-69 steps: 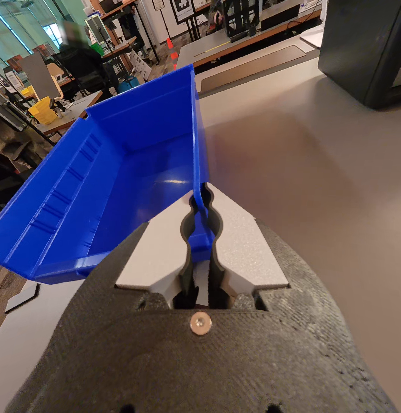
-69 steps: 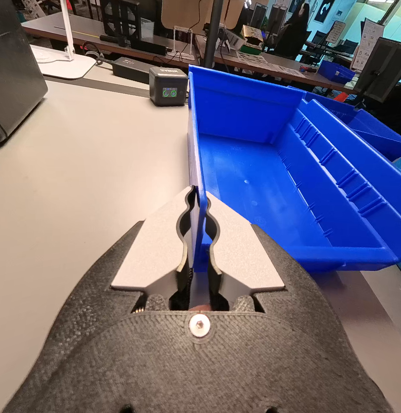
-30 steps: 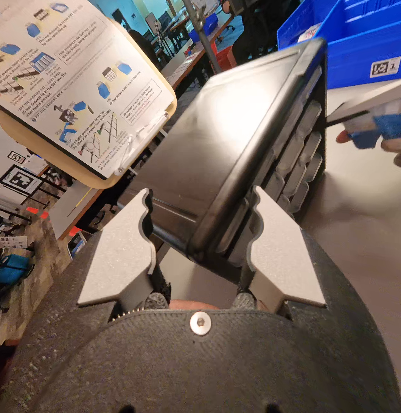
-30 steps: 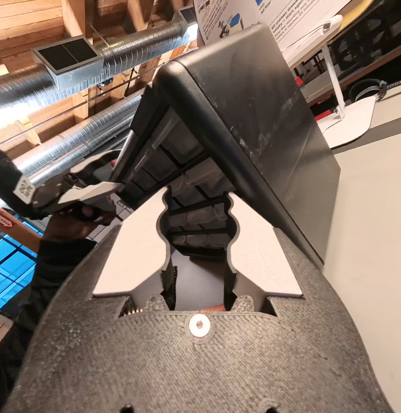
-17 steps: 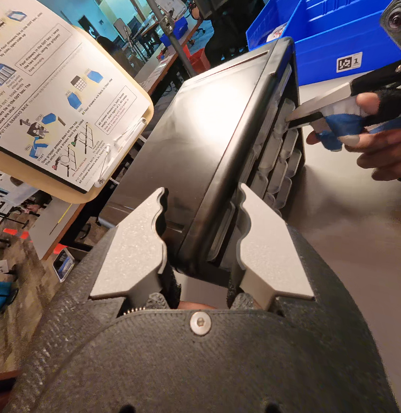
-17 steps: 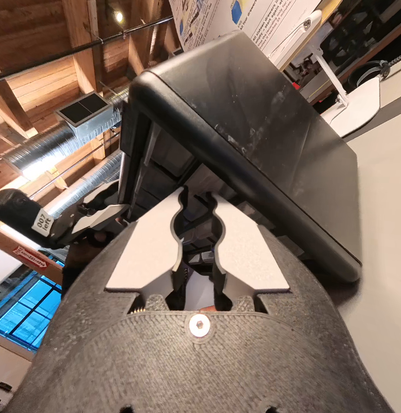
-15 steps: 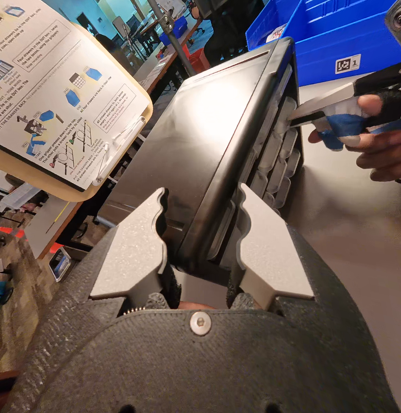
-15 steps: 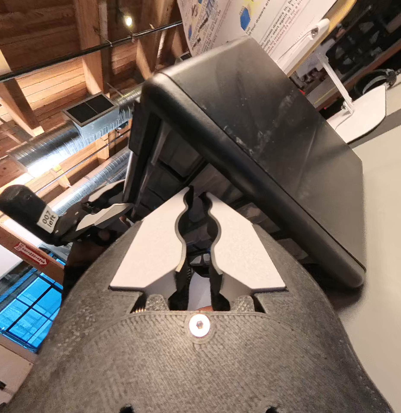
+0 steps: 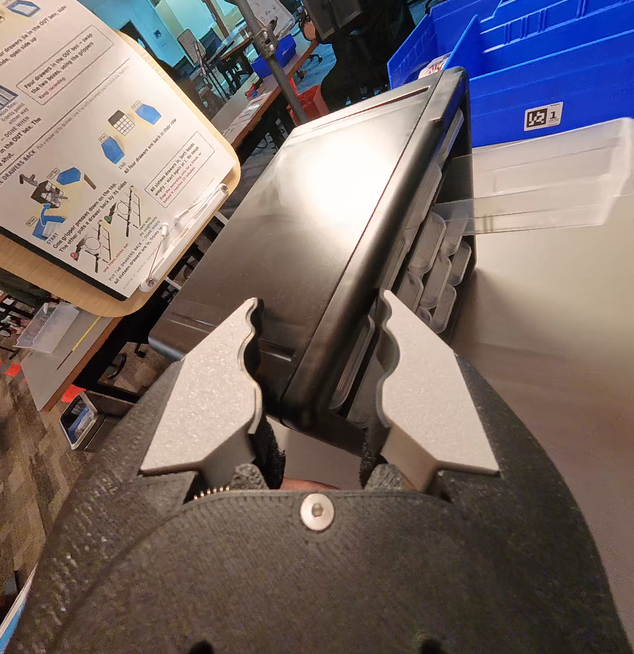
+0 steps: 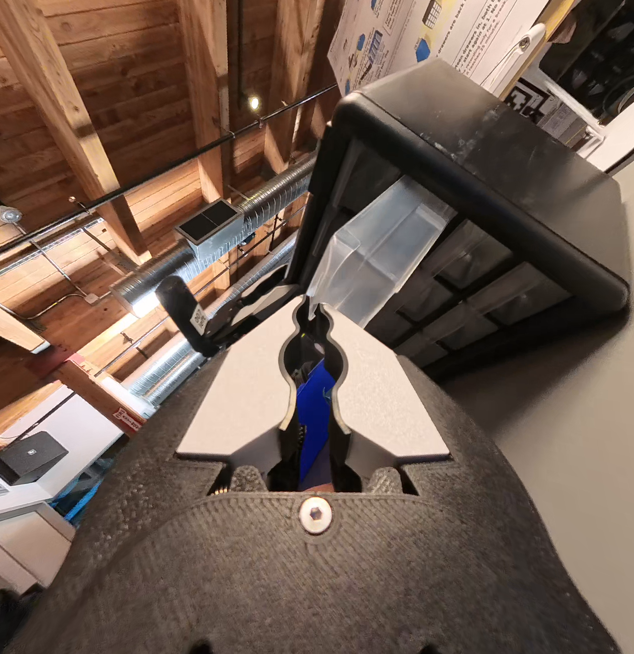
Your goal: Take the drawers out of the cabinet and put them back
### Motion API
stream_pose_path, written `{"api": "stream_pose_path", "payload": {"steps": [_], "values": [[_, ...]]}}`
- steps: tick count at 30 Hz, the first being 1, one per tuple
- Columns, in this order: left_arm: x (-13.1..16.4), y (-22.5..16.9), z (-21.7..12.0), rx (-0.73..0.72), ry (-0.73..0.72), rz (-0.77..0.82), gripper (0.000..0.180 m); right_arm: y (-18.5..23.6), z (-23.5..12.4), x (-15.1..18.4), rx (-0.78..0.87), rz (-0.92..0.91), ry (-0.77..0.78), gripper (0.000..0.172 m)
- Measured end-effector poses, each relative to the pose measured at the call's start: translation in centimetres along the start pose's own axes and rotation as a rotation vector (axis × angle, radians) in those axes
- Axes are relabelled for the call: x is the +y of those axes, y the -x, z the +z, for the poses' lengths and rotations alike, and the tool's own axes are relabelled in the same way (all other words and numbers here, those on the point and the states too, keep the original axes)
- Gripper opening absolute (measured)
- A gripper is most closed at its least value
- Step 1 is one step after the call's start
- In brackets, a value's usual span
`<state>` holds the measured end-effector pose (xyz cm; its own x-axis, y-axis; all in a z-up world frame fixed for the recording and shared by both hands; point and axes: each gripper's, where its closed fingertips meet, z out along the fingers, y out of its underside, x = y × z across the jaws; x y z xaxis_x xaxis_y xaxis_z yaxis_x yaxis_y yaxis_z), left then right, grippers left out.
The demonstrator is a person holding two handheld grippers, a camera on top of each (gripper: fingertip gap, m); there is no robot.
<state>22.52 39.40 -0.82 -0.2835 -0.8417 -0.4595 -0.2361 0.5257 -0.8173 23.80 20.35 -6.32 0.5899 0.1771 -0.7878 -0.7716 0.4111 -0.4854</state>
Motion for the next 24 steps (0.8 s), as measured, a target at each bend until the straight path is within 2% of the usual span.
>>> {"api": "stream_pose_path", "payload": {"steps": [5,9,11,15,24], "values": [[0.0,0.0,0.0,0.006,-0.003,0.001,0.067,0.9,-3.5,0.0,0.031,-0.001,0.007,0.004],[-0.2,-0.4,0.1,0.03,-0.018,-0.003,0.066,0.9,-4.6,-0.1,0.067,-0.027,0.073,0.004],[-0.3,-0.5,0.2,0.029,-0.015,-0.003,0.065,1.0,-4.5,-0.2,0.079,-0.078,0.099,0.005],[-0.4,-0.5,0.3,0.017,-0.007,0.001,0.066,1.0,-4.1,-0.7,0.078,-0.027,0.082,0.004],[-0.4,-0.6,0.3,0.012,0.007,0.01,0.058,5.2,-0.7,-3.1,0.005,-0.077,0.033,0.002]]}}
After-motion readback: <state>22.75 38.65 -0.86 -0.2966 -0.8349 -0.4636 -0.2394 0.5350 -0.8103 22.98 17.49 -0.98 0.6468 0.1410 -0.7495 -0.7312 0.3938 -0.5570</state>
